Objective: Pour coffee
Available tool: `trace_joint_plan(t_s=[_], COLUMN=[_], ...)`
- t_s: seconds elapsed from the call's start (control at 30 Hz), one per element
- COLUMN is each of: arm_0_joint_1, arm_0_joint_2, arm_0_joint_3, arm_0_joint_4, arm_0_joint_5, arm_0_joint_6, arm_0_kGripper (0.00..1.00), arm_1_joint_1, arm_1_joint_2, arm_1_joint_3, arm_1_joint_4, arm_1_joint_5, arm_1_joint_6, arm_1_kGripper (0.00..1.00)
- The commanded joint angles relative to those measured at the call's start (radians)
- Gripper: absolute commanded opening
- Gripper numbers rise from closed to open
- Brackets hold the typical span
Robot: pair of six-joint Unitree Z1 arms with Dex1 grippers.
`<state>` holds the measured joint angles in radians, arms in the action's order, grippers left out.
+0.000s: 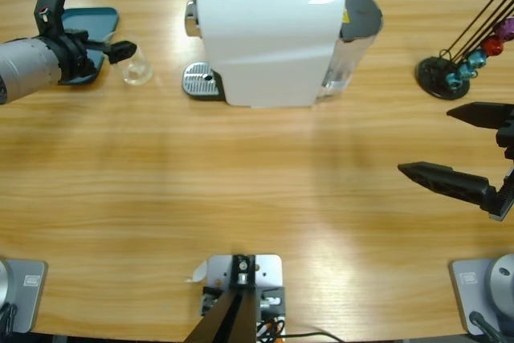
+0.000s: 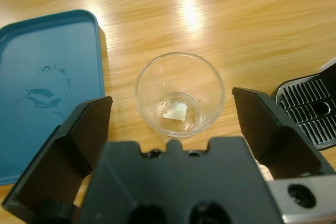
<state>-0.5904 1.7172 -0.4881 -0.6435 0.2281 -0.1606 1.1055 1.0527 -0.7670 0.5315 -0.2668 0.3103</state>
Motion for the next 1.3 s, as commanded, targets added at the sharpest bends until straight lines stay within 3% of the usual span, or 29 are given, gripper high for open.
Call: trace_joint_plan(t_s=[0.03,0.13,0.33,0.4,0.57,0.63,0.8,1.07,1.2,1.3], arm_0_joint_1=[0.019,0.034,0.052,0.057,0.057,0.057,0.057,0.037,0.025,0.021], arm_0_joint_2=[0.107,0.126,0.148,0.156,0.156,0.158,0.153,-0.024,-0.028,-0.014], arm_0_joint_3=[0.022,0.023,0.023,0.024,0.032,0.036,0.037,0.046,0.010,-0.022], arm_0_joint_4=[-0.071,-0.088,-0.101,-0.105,-0.105,-0.105,-0.105,-0.012,-0.008,-0.004], arm_0_joint_5=[-0.045,-0.065,-0.083,-0.100,-0.147,-0.154,-0.182,-0.406,-0.534,-0.551], arm_0_joint_6=[-0.014,-0.014,-0.013,-0.012,0.012,0.023,0.034,0.171,0.216,0.245], arm_0_kGripper=[0.984,0.899,0.883,0.774,0.723,0.635,0.632,0.595,0.565,0.568], arm_1_joint_1=[-0.007,-0.007,-0.007,-0.007,-0.007,-0.007,-0.007,-0.007,-0.007,-0.007], arm_1_joint_2=[-0.011,-0.008,-0.007,-0.004,-0.002,-0.002,-0.002,-0.006,-0.011,-0.013], arm_1_joint_3=[0.038,0.038,0.038,0.038,0.038,0.038,0.038,0.041,0.043,0.045], arm_1_joint_4=[-0.007,-0.007,-0.007,-0.007,-0.007,-0.007,-0.007,-0.011,-0.011,-0.011], arm_1_joint_5=[0.015,0.015,0.014,0.014,0.012,0.012,0.012,0.009,0.011,0.012], arm_1_joint_6=[0.001,0.001,0.001,0.001,0.001,0.001,0.001,0.002,0.003,0.003], arm_1_kGripper=[1.000,1.000,1.000,1.000,1.000,1.000,1.000,1.000,1.000,1.000])
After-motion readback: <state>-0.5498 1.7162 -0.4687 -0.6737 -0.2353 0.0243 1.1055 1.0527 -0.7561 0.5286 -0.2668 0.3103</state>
